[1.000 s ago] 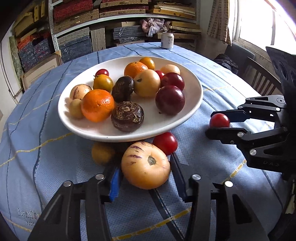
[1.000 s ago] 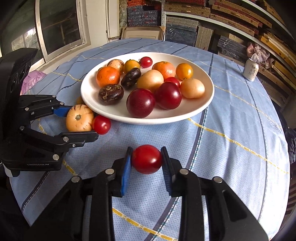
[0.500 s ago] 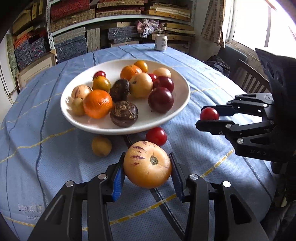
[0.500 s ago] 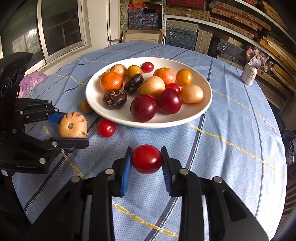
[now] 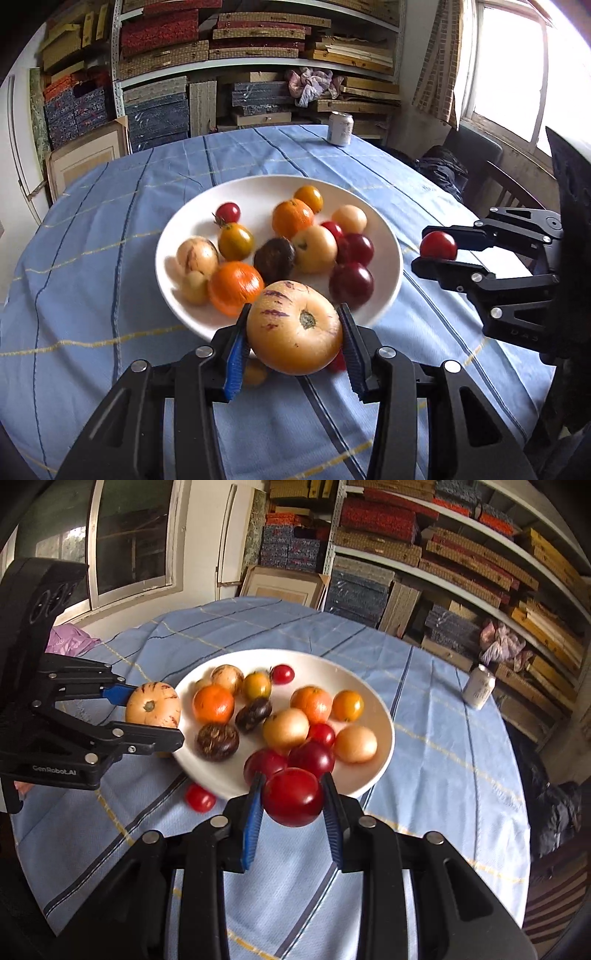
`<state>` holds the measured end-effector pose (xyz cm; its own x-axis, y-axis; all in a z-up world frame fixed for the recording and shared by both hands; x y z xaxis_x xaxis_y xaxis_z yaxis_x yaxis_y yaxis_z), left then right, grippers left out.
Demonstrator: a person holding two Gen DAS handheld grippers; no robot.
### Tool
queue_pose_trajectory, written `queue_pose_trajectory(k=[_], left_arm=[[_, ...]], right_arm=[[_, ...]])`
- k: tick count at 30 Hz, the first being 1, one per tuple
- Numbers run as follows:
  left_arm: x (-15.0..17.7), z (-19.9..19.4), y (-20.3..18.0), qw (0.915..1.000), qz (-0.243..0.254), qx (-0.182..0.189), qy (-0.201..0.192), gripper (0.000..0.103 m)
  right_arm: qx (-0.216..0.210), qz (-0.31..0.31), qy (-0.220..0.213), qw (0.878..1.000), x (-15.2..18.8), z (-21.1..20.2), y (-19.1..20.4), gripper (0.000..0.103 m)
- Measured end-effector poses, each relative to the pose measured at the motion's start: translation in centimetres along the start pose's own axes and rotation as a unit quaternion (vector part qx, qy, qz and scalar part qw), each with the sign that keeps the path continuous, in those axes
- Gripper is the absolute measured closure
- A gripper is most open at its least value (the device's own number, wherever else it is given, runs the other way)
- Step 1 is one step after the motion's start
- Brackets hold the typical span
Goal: Organize fruits
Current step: 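Carry the striped fruit and tomato onto the plate and open both grippers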
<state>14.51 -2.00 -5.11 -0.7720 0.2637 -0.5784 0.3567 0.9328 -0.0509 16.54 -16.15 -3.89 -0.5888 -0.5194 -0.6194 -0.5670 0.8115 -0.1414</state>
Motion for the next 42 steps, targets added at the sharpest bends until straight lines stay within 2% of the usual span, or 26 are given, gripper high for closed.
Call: queue_pose_trajectory(k=[4,8,14,16,21,26,33,42], left_arm=[[-1.7,-0.2,1.6,1.0,-0.008,0.004,-0.003,0.058],[-3.7,0.2,4.1,0.999,-0.027,-0.034,0.002,0.058],[-6.4,2.1,6.8,0.9983,-0.044,-0.033,0.016,0.058],[-7.2,3.1,7.4,0.9981,-0.047,-0.031,0.026,0.058],[-8.5,5.5,8.2,0.9975,-0.046,-0.025,0.047,0.058],[-8.9,7.2,9.0,0.9965,-0.055,-0.021,0.059,0.058],[-9.3,7.4,8.8,0.997,-0.048,-0.02,0.058,0.058],[-10.2,7.7,10.1,0.9955,-0.061,-0.041,0.059,0.058]], right_arm=[[-0.003,-0.009,-0.023,1.0,-2.8,0.0,-0.9,0.073],[-0.008,-0.021,-0.018,1.0,-5.3,1.7,-1.7,0.073],[-0.024,-0.038,-0.002,0.999,-9.2,5.9,-2.1,0.073],[-0.04,-0.032,0.001,0.999,-10.3,7.3,-2.3,0.073],[-0.046,-0.019,0.011,0.999,-12.5,10.6,-3.7,0.073],[-0.048,0.006,0.03,0.998,-12.9,13.5,-5.4,0.073],[-0.058,0.027,0.054,0.996,-12.1,15.6,-6.2,0.073],[-0.058,0.019,0.045,0.997,-12.6,15.7,-5.8,0.073]])
Point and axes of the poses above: each gripper's, at about its wrist camera, not at the fingertips, and z roughly the way its jaws point, y to its left, x to its underside, the point moved 6 cm from there along z, roughly the way its jaws point, and after that the axes turned 10 degrees about y, right-handed, at the moved point
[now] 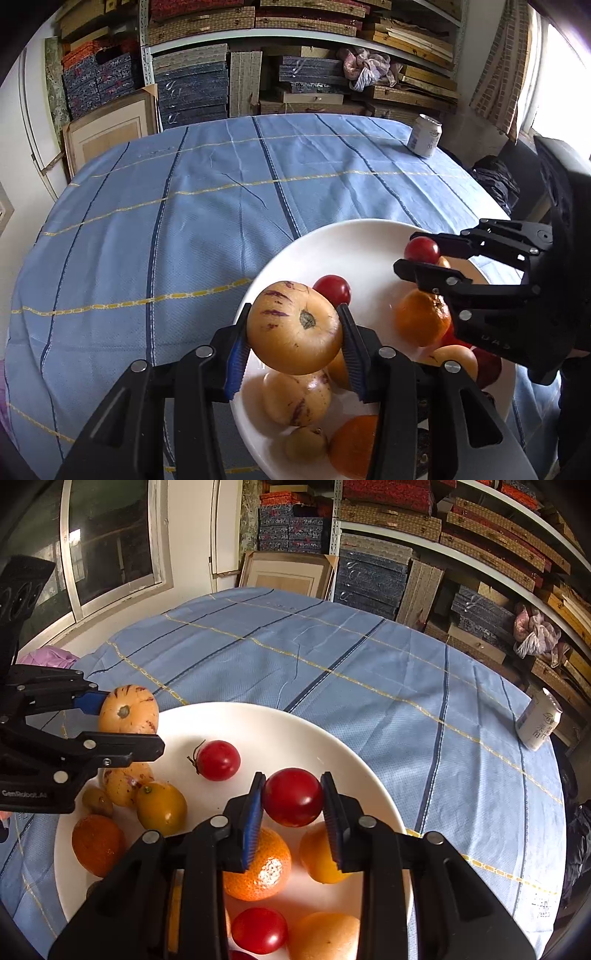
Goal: Organize fruits
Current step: 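Carry the striped fruit and tomato onto the plate and open both grippers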
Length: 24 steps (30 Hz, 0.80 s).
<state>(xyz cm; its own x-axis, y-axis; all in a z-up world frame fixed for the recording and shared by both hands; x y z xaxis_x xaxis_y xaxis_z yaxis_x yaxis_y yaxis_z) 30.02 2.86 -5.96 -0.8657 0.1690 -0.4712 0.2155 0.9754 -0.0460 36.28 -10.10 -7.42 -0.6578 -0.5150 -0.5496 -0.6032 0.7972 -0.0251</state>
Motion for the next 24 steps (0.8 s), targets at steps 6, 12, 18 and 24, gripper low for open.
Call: queue_pose_trajectory(k=[6,12,18,24], left_arm=[[-0.4,0.9,0.4,0.9996,-0.015,-0.022,-0.002,0.058],[-0.8,-0.1,1.2,0.9969,-0.043,-0.057,-0.032,0.007],[-0.6,-0.5,1.2,0.9973,-0.05,-0.048,-0.026,0.004],[-0.6,-1.2,0.7,0.9969,-0.039,-0.06,-0.034,0.004]], right_arm=[[-0.001,-0.004,0.008,1.0,-0.3,0.0,-0.1,0.071],[-0.012,0.021,0.009,1.0,0.2,-0.3,-0.8,0.018],[-0.011,0.027,0.012,1.0,0.7,-0.6,-1.2,0.018],[-0.011,0.029,0.006,1.0,1.5,-2.4,-0.9,0.017]])
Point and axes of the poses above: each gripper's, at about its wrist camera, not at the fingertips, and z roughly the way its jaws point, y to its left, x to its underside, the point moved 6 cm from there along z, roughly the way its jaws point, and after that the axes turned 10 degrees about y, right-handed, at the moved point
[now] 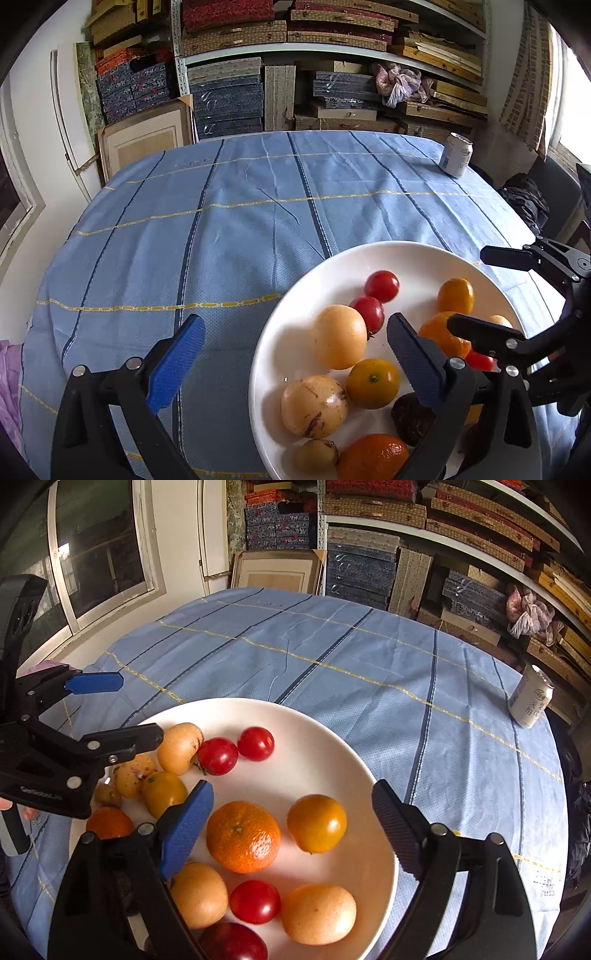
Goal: Organize fruits
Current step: 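Carry the striped fruit and tomato onto the plate and open both grippers, then move both open grippers back to the last fruits on the cloth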
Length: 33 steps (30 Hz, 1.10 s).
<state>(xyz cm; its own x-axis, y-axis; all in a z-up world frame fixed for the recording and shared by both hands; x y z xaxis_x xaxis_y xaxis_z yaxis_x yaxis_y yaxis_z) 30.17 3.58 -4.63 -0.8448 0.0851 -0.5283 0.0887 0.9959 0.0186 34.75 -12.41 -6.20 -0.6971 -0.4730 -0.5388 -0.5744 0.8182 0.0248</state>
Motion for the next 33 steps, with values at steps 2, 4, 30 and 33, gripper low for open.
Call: queue_pose_trajectory(k=[2,4,30,33], left_arm=[[0.2,-0.2,0.1,1.0,-0.003,-0.004,0.006,0.004],[0.9,-0.8,0.2,0.9999,-0.006,-0.005,0.01,0.004],[17.8,-5.8,-1.3,0.9956,0.052,0.077,0.001,0.005],[17.5,-4.9,-1.5,0.9934,0.055,0.1,0.013,0.005]], right_arm=[[0.008,-0.005,-0.009,1.0,0.5,-1.4,0.5,0.016],[0.007,-0.007,-0.023,1.0,1.3,-3.1,1.1,0.015],[0.063,0.071,-0.009,0.995,17.0,-5.7,14.1,0.007],[0.055,0.064,-0.004,0.996,16.7,-5.0,14.4,0.007]])
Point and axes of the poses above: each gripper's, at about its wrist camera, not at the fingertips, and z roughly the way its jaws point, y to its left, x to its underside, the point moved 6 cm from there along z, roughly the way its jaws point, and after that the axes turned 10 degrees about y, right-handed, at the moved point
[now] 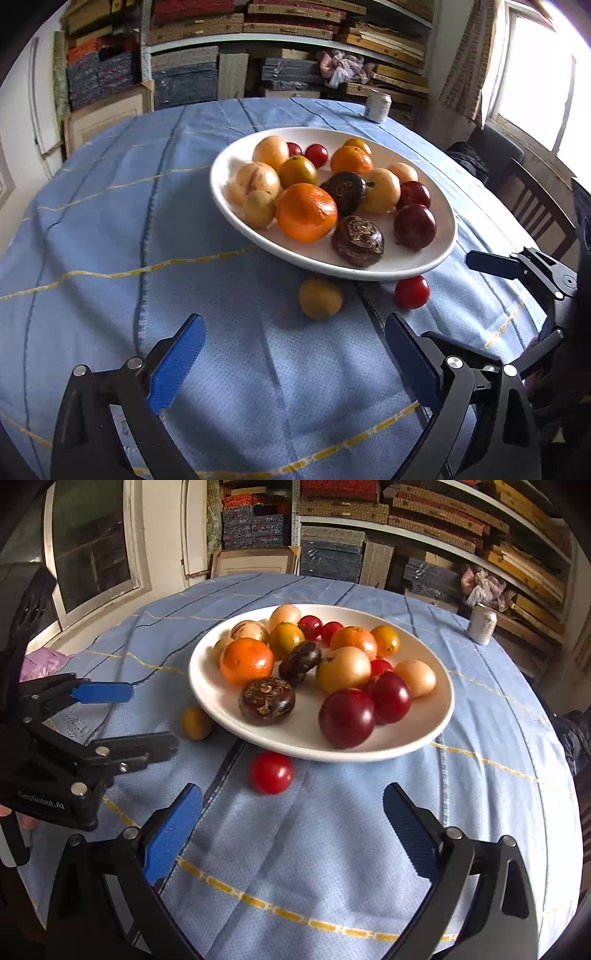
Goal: Organize fruits
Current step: 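Move both open grippers back to the last fruits on the cloth, then grasp the small brown kiwi-like fruit with the left gripper while the right gripper grasps a red tomato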
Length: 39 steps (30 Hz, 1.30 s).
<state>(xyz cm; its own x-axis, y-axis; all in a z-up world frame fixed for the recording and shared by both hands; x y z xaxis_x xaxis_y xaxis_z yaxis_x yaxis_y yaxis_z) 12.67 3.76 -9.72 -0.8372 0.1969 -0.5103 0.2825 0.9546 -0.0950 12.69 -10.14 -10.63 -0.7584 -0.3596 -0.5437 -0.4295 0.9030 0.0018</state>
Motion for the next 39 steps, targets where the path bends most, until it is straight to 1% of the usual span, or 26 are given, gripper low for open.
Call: queue_pose_trajectory(k=[3,5,7,8,9,10,11,13,15,16,17,18,19,20,21,23,27,34,36,37,39], left_arm=[[-0.4,0.6,-0.3,0.9994,0.026,-0.022,-0.005,0.005],[-0.9,1.0,-0.3,0.9986,0.03,-0.042,-0.009,0.006],[-1.3,1.4,-0.2,0.9988,0.028,-0.04,-0.009,0.007],[-1.5,1.7,-0.2,0.999,0.027,-0.036,-0.004,0.013],[-1.6,2.1,-0.3,0.9991,0.028,-0.032,0.001,0.025],[-1.6,2.6,-0.4,0.9989,0.031,-0.034,0.009,0.032],[-1.5,3.2,-0.5,0.9983,0.035,-0.041,0.021,0.034],[-1.8,3.0,-1.0,0.9976,0.052,-0.043,0.015,0.043],[-1.8,3.0,-1.6,0.9963,0.071,-0.046,0.015,0.053],[-1.8,2.9,-1.8,0.9957,0.078,-0.047,0.014,0.055],[-1.7,2.8,-2.0,0.9956,0.081,-0.046,0.014,0.06],[-1.7,2.7,-2.2,0.9955,0.084,-0.042,0.014,0.066],[-1.6,2.8,-2.3,0.9953,0.086,-0.042,0.014,0.068],[-1.5,2.8,-2.5,0.995,0.089,-0.044,0.013,0.072],[-1.5,2.9,-2.8,0.9946,0.092,-0.045,0.013,0.074],[-1.5,2.8,-3.1,0.9939,0.097,-0.05,0.015,0.074],[-1.3,3.0,-3.2,0.9949,0.088,-0.045,0.022,0.074],[-0.8,2.8,-3.6,0.994,0.091,-0.052,0.033,0.074],[-0.7,2.8,-3.5,0.9945,0.085,-0.05,0.034,0.074],[-0.7,2.7,-3.4,0.9954,0.078,-0.042,0.035,0.074],[-0.9,2.0,-3.0,0.9978,0.055,-0.029,0.024,0.074]], right_arm=[[0.007,-0.009,0.016,1.0,-0.7,1.2,0.2,0.007],[-0.002,0.001,0.029,1.0,-1.0,1.8,-0.4,0.007],[-0.01,0.015,0.042,0.999,-1.3,2.6,-1.1,0.008],[-0.013,0.019,0.047,0.999,-1.3,2.8,-1.2,0.012],[-0.013,0.02,0.052,0.998,-1.3,3.0,-1.3,0.017],[-0.008,0.018,0.05,0.999,-1.4,3.0,-1.2,0.022],[-0.01,0.016,0.048,0.999,-1.5,3.1,-1.2,0.032],[-0.003,0.014,0.047,0.999,-1.9,3.2,-1.3,0.039],[-0.006,0.015,0.044,0.999,-2.1,3.3,-1.3,0.044],[-0.009,0.01,0.043,0.999,-2.2,3.3,-1.0,0.05],[-0.013,0.003,0.041,0.999,-2.2,3.2,-0.9,0.06],[-0.015,-0.005,0.04,0.999,-2.2,3.1,-0.5,0.064],[-0.016,-0.01,0.04,0.999,-2.1,3.0,-0.3,0.072],[-0.016,-0.015,0.039,0.999,-2.1,3.0,0.0,0.076],[-0.012,-0.019,0.039,0.999,-2.0,2.9,0.2,0.076],[-0.014,-0.017,0.039,0.999,-1.9,2.8,0.1,0.077],[-0.029,-0.001,0.039,0.999,-1.8,2.7,-0.6,0.077],[-0.037,0.008,0.038,0.999,-1.2,2.3,-1.4,0.077],[-0.042,0.009,0.036,0.998,-0.9,2.0,-1.5,0.077],[-0.043,0.01,0.035,0.998,-0.9,1.9,-1.6,0.077],[-0.046,0.012,0.03,0.998,-0.7,1.5,-1.8,0.077]])
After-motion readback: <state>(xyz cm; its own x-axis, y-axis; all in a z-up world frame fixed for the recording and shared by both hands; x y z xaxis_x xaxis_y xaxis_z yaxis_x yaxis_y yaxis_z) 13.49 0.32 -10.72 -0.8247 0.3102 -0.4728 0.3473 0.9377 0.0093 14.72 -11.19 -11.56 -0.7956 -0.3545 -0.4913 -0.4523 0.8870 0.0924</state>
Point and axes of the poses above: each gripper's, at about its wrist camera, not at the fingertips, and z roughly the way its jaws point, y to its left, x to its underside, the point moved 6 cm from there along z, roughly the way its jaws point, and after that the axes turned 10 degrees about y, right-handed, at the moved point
